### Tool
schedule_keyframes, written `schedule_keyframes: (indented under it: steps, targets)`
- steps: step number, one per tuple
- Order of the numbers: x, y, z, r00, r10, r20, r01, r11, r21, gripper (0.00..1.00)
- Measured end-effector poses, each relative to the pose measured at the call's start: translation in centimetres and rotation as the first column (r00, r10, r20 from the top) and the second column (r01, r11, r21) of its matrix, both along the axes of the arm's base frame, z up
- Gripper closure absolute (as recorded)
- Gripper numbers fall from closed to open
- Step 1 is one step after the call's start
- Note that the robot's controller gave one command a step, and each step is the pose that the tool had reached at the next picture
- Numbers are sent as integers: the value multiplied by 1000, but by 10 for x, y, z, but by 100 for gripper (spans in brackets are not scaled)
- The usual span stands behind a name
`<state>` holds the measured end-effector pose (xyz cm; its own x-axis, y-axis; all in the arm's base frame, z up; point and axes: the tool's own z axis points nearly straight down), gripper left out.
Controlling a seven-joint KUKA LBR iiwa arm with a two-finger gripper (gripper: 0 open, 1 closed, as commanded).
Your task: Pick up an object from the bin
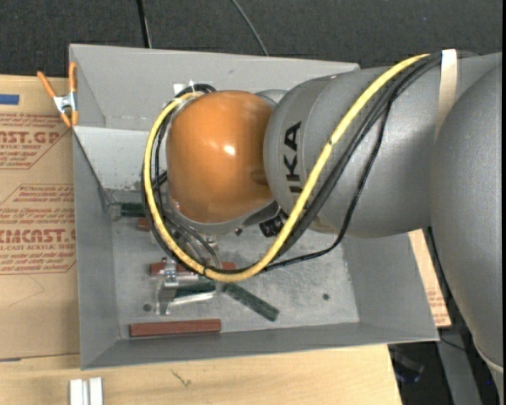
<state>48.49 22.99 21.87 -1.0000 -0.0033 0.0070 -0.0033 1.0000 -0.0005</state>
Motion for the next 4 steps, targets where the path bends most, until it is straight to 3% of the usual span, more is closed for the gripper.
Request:
schedule_keyframes:
  steps: [1, 2, 3, 4]
  targets:
    - [2, -1, 4, 1000, -2, 7, 2, 1000, 2, 0]
    - [6, -19, -35, 996, 84, 12, -84, 996, 3, 0]
    - [15, -32, -101, 981, 193, 12, -193, 981, 1, 0]
    - [51, -93, -138, 988, 155, 24, -156, 988, 12, 100]
